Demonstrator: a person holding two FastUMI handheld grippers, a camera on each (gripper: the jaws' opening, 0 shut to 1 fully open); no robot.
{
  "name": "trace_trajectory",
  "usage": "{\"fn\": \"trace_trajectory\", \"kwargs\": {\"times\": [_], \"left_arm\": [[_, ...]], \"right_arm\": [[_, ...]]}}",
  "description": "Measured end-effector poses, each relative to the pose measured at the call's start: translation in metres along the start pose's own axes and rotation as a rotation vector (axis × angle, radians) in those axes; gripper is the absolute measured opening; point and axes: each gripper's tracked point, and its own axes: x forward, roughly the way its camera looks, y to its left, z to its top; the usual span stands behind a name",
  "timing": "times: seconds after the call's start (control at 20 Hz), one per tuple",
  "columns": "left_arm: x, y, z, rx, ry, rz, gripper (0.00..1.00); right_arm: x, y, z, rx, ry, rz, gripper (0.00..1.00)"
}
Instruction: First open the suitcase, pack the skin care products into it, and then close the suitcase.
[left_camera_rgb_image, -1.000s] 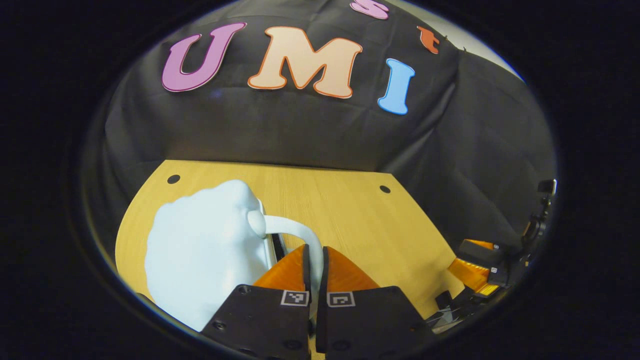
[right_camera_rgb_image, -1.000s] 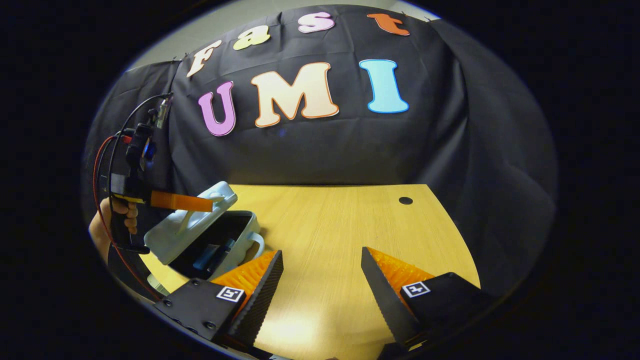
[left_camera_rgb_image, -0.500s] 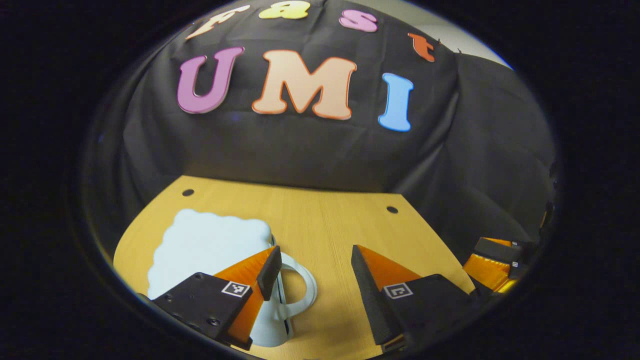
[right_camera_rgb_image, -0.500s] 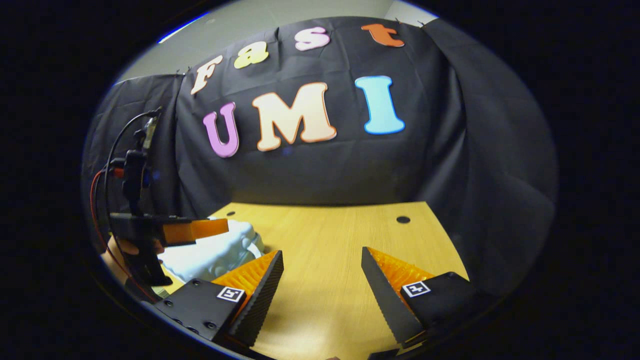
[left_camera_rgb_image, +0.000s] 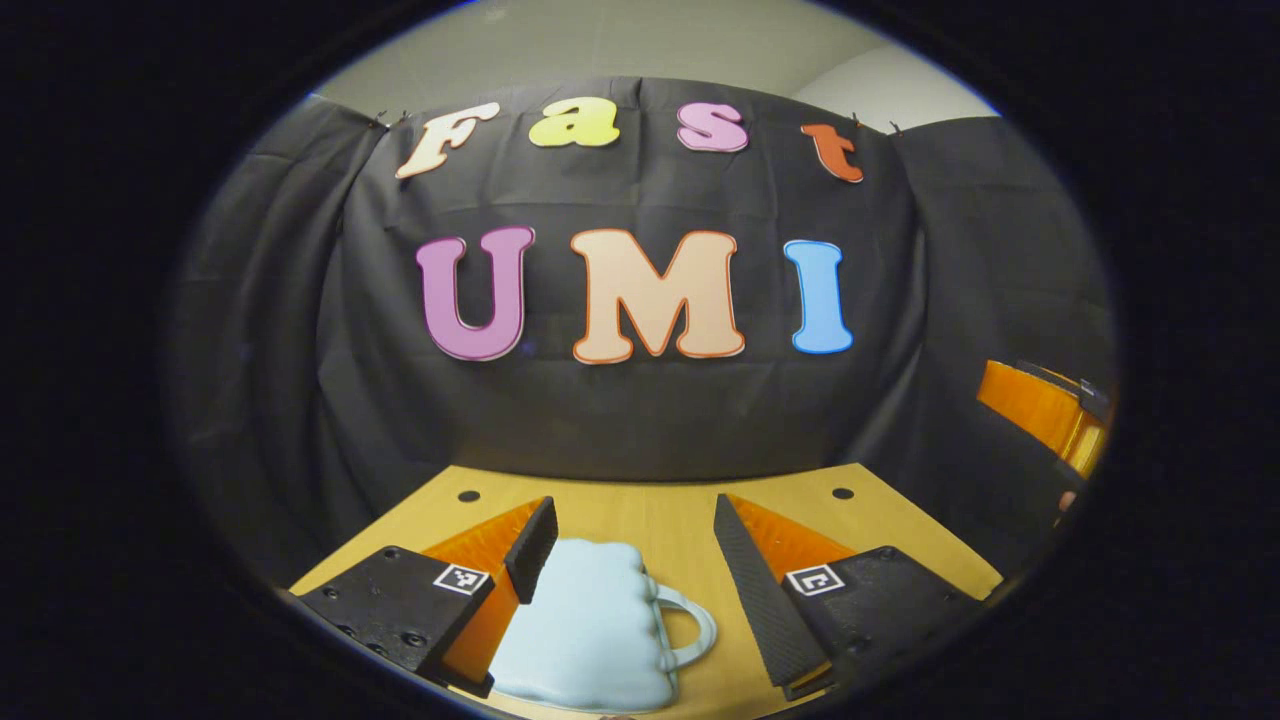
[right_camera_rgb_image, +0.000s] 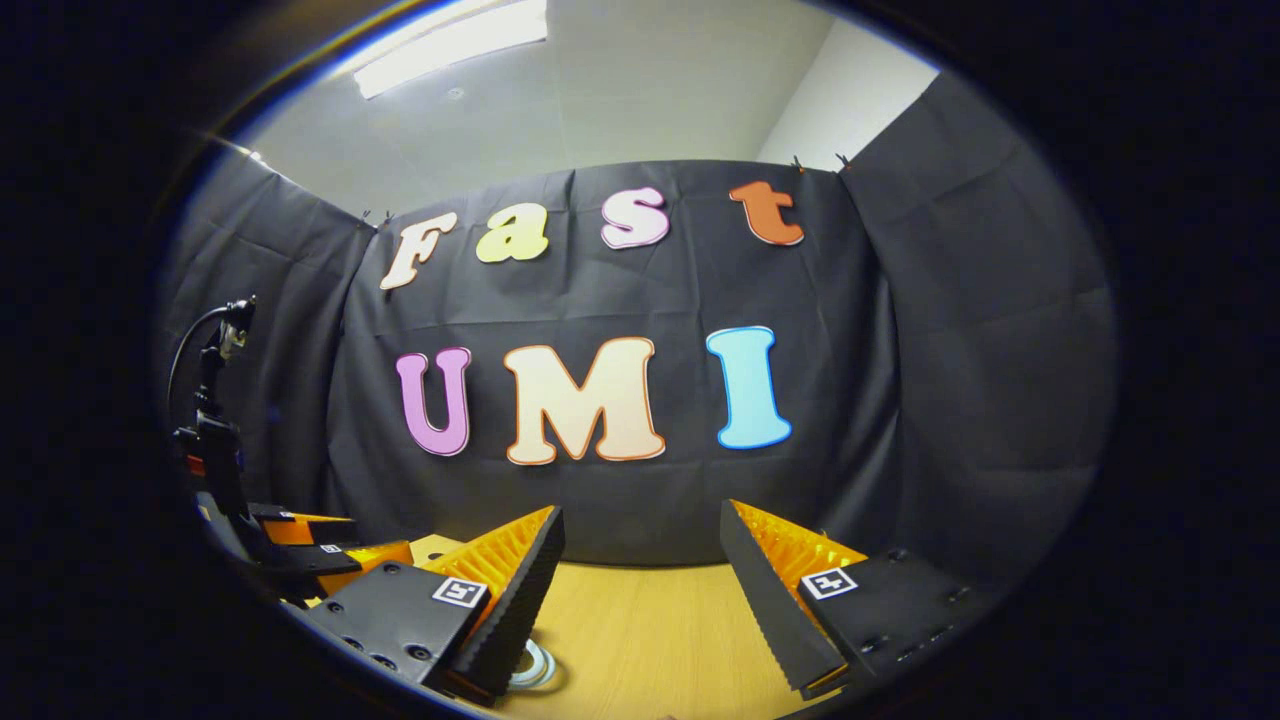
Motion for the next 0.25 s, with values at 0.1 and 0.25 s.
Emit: {"fn": "trace_trajectory", "kwargs": {"times": [0.1, 0.25], "left_arm": [[0.0, 0.009, 0.015, 0.017, -0.041, -0.005, 0.92], [-0.002, 0.018, 0.024, 0.013, -0.064, -0.016, 0.92]], "right_arm": [[-0.002, 0.012, 0.006, -0.02, -0.017, 0.001, 0.98], [-0.003, 0.026, 0.012, -0.043, -0.024, 0.001, 0.98]]}}
